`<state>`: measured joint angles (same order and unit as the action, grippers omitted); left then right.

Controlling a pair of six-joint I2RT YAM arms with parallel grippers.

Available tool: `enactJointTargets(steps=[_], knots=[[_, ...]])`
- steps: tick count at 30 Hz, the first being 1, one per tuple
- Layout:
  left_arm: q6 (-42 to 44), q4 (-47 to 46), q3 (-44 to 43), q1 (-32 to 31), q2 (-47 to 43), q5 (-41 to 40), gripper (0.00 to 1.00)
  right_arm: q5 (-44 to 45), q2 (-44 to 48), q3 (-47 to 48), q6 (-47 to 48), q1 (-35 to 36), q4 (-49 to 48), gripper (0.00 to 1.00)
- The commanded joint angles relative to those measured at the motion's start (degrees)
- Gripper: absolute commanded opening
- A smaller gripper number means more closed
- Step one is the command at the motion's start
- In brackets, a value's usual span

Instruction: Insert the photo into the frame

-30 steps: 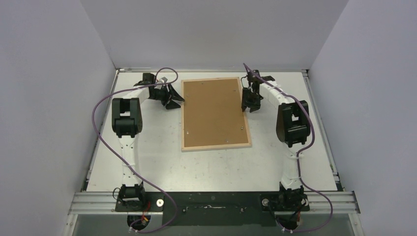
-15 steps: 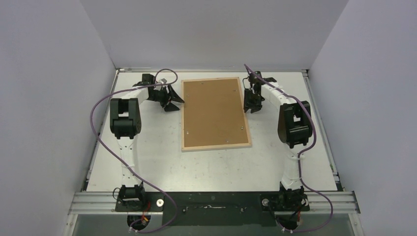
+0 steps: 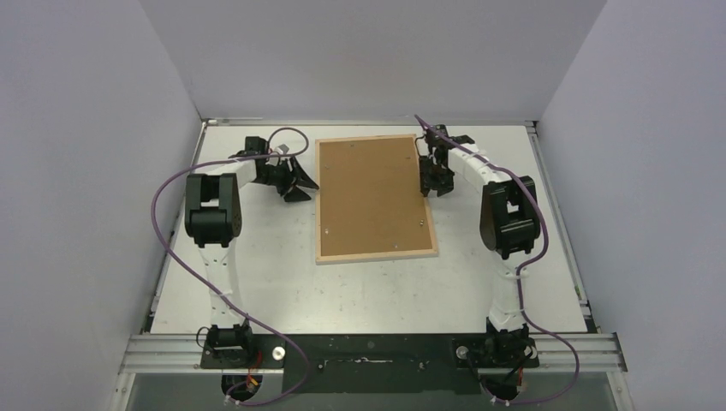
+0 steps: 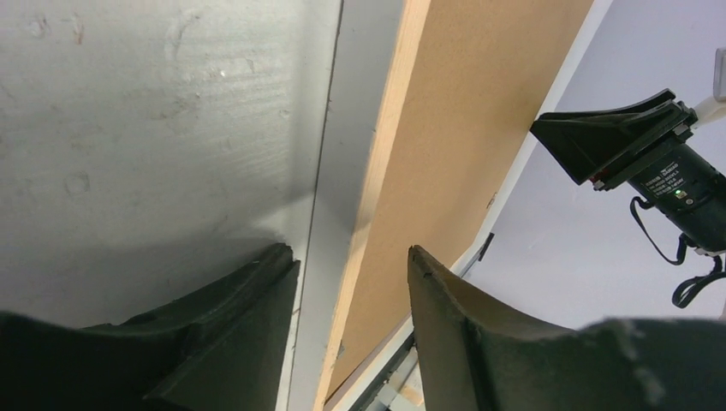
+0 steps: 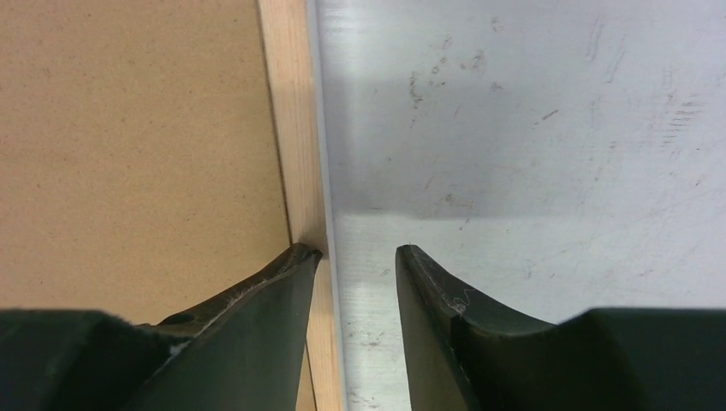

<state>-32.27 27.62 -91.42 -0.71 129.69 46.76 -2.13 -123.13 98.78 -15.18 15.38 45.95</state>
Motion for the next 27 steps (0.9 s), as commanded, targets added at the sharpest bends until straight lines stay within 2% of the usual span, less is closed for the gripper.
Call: enactJointTargets(steps=[1,5,11,18,23,27], knots=[[1.0,-2.7,0.2,-0.6,2.8,-1.4,0.44,-0.4,-3.2,-0.4,1.3,2.4,4.8,0.42],[1.0,-2.6,-0.6,-0.8,4.0,-1.3,0.34,-4.7,-3.8,-0.1,0.2,2.4,3.4,0.43],[1.3,-2.2,-0.9,-0.9,4.5,-1.0,0.32,-8.0,-5.3,1.6,-0.9,2.3,2.7,0.44],[1.6,-1.1,-2.1,-0.8,4.1,-1.1,0.32,0.1,-1.7,1.5,-2.9,1.7,2.3,0.44],[3.5,3.1,-5.7,-0.7,3.2,-2.5,0.38,0.6,4.3,0.2,-4.2,0.2,0.5,0.54],[4.6,6.2,-8.2,-0.7,1.9,-4.1,0.45,-0.3,6.9,-0.3,-4.0,0.2,1.9,0.58]])
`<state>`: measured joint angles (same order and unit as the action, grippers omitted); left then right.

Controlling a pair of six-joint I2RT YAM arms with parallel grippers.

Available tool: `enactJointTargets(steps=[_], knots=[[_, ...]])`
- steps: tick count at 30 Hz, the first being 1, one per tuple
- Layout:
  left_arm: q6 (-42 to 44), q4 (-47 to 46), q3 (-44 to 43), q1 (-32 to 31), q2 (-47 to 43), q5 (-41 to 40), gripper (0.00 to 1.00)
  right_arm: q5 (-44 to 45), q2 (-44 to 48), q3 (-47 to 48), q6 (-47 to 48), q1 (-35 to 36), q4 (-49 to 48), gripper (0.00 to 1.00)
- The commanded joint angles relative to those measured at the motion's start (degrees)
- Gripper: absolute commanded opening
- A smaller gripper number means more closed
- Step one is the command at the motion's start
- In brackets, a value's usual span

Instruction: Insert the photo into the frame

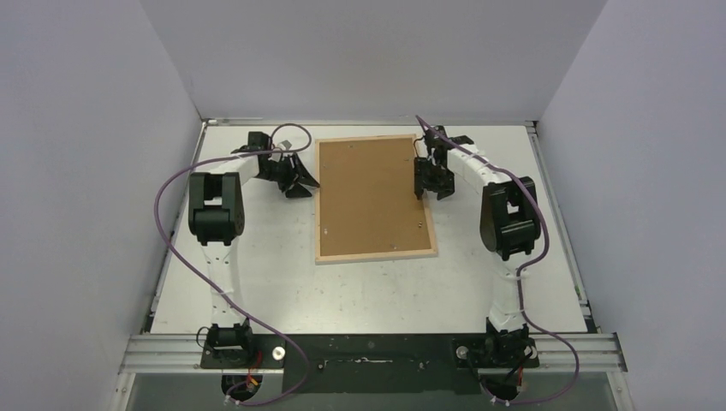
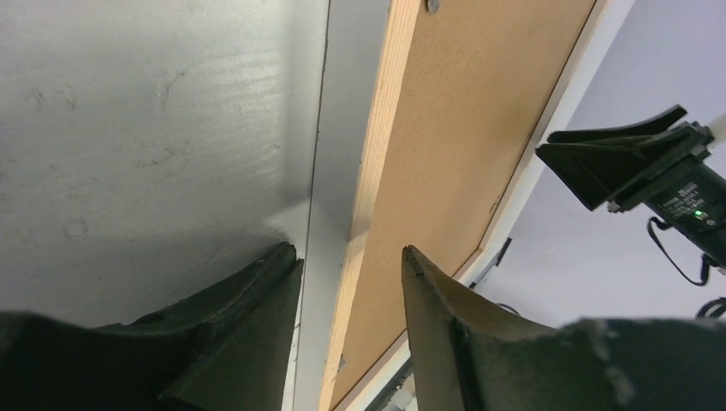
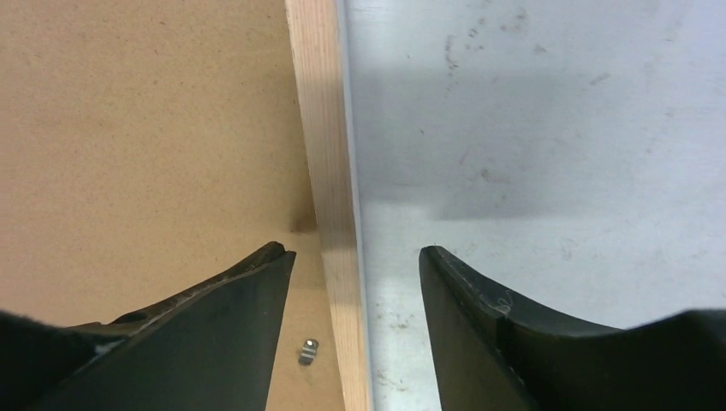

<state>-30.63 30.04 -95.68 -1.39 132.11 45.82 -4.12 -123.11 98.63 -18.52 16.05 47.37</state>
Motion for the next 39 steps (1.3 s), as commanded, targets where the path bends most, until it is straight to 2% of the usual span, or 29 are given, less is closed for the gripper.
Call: enactJointTargets(steps=[1,6,9,16,21,24,28,32,39], knots=[[3.2,4.0,-4.2,0.0,-1.2,-3.3,0.47,1.6,7.5,-0.6,-0.8,-0.2,0.9,0.59],[4.7,6.4,-4.6,0.0,-5.4,-5.5,0.53,1.1,11.7,-5.0,-1.8,1.1,1.2,0.58],[5.8,8.7,-3.4,-0.2,-7.9,-7.4,0.53,-0.3,14.4,-7.5,-2.4,2.9,1.1,0.50],[7.0,8.5,5.9,-1.9,-14.5,-10.2,0.54,0.1,17.4,-11.1,-3.3,8.6,-0.9,0.32],[6.9,7.3,11.8,-5.4,-18.1,-14.4,0.57,3.2,14.7,-10.1,-4.6,9.7,0.6,0.30],[5.2,6.1,13.7,-7.2,-18.9,-16.6,0.57,2.0,13.7,-11.0,-5.8,9.9,0.1,0.32],[1.9,-0.5,16.5,-8.7,-20.8,-12.9,0.51,-1.7,13.1,-13.7,-6.8,10.0,-3.0,0.35],[-0.3,-5.9,17.2,-10.6,-21.3,-8.6,0.46,-1.7,11.7,-13.6,-7.2,10.0,-3.9,0.29],[-0.8,-5.9,16.3,-12.6,-20.0,-10.6,0.45,1.9,10.7,-14.6,-8.1,9.8,-4.7,0.29]])
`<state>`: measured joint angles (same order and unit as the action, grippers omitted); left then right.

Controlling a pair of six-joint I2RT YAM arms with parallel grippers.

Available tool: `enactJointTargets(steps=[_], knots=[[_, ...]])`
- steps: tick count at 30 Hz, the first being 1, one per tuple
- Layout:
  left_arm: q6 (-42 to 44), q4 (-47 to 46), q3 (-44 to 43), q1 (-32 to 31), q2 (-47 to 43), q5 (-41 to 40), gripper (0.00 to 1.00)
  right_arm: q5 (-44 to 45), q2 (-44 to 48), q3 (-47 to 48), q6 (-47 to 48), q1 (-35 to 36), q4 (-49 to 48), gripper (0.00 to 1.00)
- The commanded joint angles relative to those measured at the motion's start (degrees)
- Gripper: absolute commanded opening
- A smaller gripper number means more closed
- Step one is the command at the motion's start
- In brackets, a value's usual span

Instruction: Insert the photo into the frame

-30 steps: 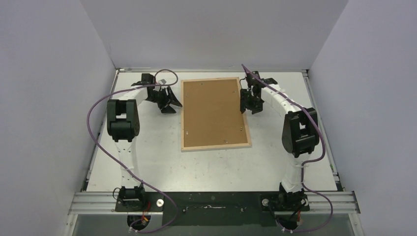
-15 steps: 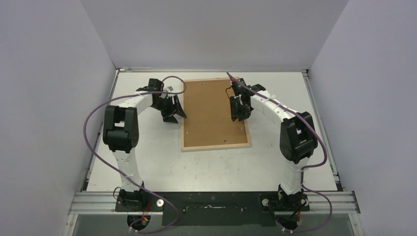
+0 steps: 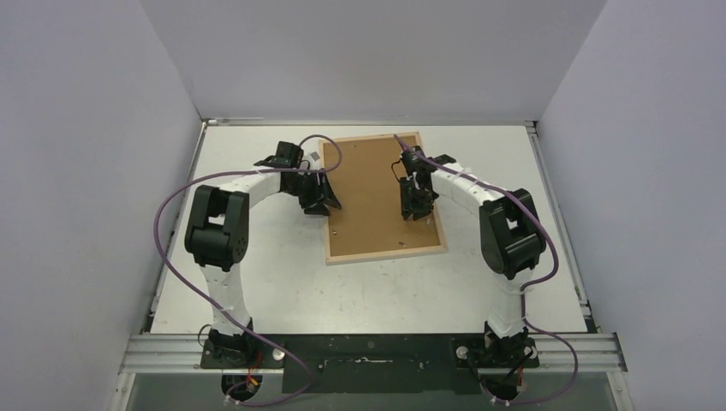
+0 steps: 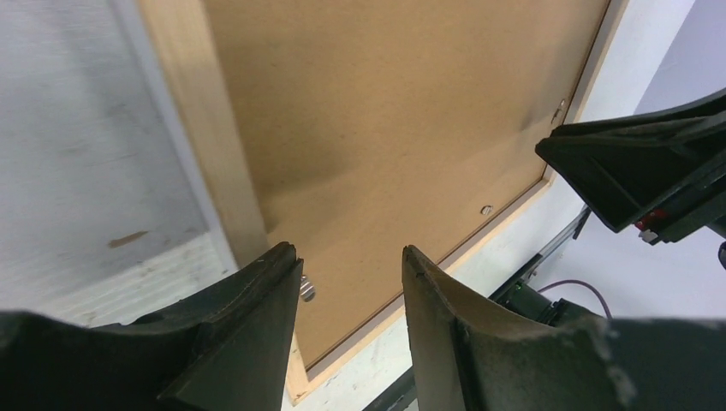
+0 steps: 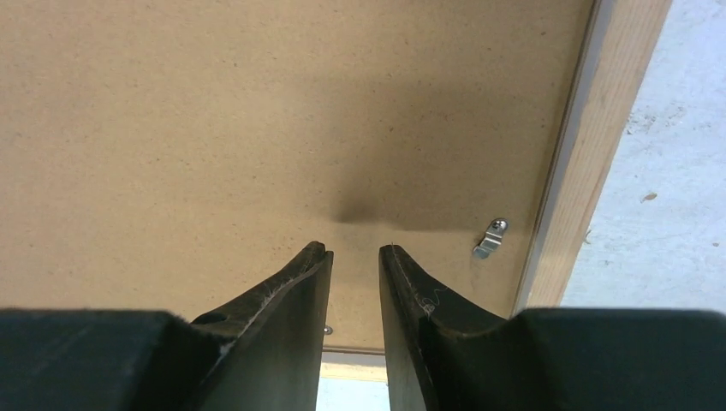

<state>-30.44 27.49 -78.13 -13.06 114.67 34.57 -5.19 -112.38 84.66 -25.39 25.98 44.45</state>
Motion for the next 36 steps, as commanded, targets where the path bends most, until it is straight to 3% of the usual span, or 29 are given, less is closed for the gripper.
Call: enactJointTargets(steps=[1,5,11,21,36], knots=[[-0.8,-3.2,-1.2,-1.0,-3.1,-0.3,0.45,3.6,0.1,-1.0,-1.2,-0.2,-1.6,0.29],[-0.1,-2.8,-0.5,-0.8,-5.6,-4.2,0.45,6.3,1.5,-2.7,-1.0,-0.7,-1.3,0.29],[-3.2,-11.8,0.4,-2.2,-3.6,6.9,0.45,4.1,2.1,-6.2,-1.2,-3.1,-3.0,0.31],[-3.9,-17.3,-3.3,-2.7,4.4,0.3,0.43,3.1,3.5,-8.9,2.2,-5.5,-6.2,0.31],[3.9,-1.7,-7.6,-1.8,8.7,-8.7,0.42,5.0,2.5,-9.1,9.4,-5.8,-3.7,0.32]])
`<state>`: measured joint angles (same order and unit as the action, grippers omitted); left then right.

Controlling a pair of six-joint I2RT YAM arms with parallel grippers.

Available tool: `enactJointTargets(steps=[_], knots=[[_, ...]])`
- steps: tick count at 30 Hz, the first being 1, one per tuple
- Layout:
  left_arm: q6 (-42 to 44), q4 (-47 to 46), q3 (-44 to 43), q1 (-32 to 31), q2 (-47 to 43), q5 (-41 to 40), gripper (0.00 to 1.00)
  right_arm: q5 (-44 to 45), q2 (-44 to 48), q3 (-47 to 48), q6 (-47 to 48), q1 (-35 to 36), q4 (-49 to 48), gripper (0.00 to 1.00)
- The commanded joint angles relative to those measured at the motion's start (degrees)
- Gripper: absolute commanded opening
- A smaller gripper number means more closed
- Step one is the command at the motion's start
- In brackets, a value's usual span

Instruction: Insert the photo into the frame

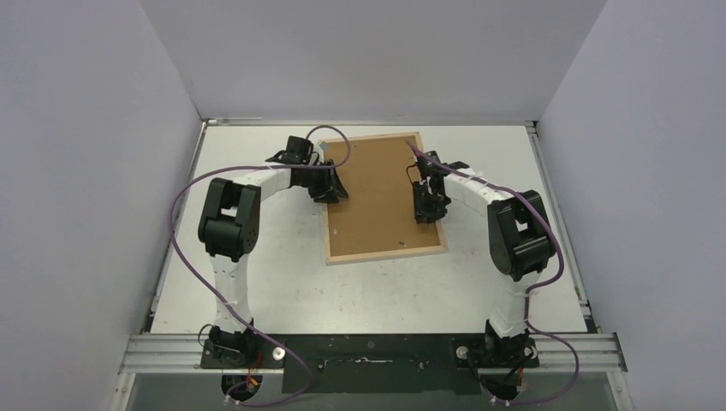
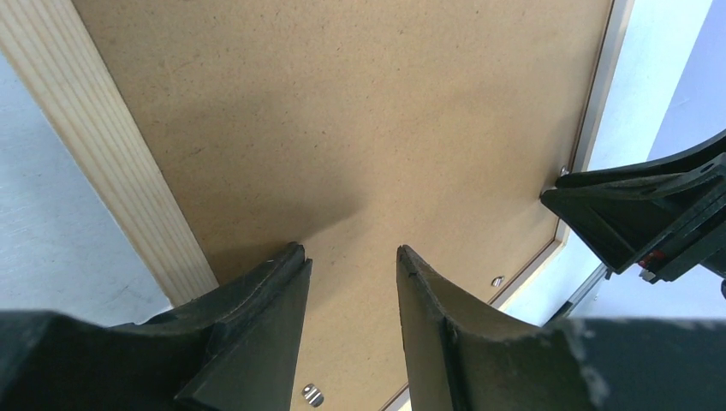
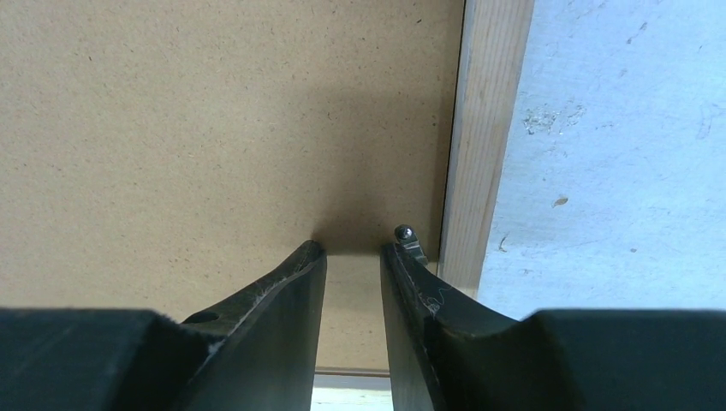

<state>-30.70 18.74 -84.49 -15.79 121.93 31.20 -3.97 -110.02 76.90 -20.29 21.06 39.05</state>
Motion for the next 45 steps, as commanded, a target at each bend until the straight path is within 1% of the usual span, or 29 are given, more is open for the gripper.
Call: enactJointTargets(steps=[1,7,17,20,23,25,27,29,31,35,37,39,41,45], knots=[[4.3,7.4,-1.6,1.0,1.7,-5.2,0.42,3.8,0.2,-1.2,4.8,-0.9,1.5,0.32],[4.4,8.3,-3.2,1.0,2.6,-4.8,0.41,3.7,-0.3,0.2,9.0,-1.1,1.0,0.33],[5.2,9.5,-3.9,1.0,3.3,-3.6,0.41,0.8,-0.1,-0.2,10.7,-0.6,-1.7,0.33],[5.2,9.6,-4.3,1.0,3.2,-2.9,0.41,-1.4,1.7,-0.2,9.8,-0.5,-1.9,0.34],[5.1,10.3,-5.6,1.0,2.6,-1.2,0.41,-6.5,5.4,0.3,7.8,-1.3,-1.5,0.35],[4.9,10.5,-7.1,1.2,1.4,0.0,0.41,-10.1,8.4,0.3,4.7,-3.1,-2.5,0.38],[4.5,10.5,-8.9,1.5,0.3,1.7,0.42,-12.5,10.7,0.3,1.4,-6.0,-4.1,0.39],[3.5,10.3,-11.1,2.2,-0.6,3.1,0.43,-11.6,11.9,0.5,-0.8,-8.7,-5.3,0.39],[1.9,9.7,-12.2,3.3,-1.8,3.9,0.45,-8.0,11.6,1.6,-1.4,-9.7,-4.8,0.41],[-1.5,7.1,-10.8,7.0,-4.7,3.1,0.54,-0.5,7.4,6.6,-0.9,-9.7,0.7,0.52],[-1.5,7.5,-9.4,8.6,-6.0,-0.1,0.57,1.6,4.7,8.4,-1.3,-9.7,2.5,0.58],[-0.8,10.1,-8.8,9.9,-6.5,-4.3,0.60,2.0,2.8,9.5,-1.5,-9.7,3.0,0.62],[-0.6,13.0,-8.8,10.9,-6.1,-7.4,0.61,1.7,1.1,10.5,-1.5,-9.6,3.0,0.65],[1.2,14.9,-9.6,11.5,-3.2,-6.0,0.62,0.6,-3.3,13.8,-1.6,-9.1,5.3,0.67]])
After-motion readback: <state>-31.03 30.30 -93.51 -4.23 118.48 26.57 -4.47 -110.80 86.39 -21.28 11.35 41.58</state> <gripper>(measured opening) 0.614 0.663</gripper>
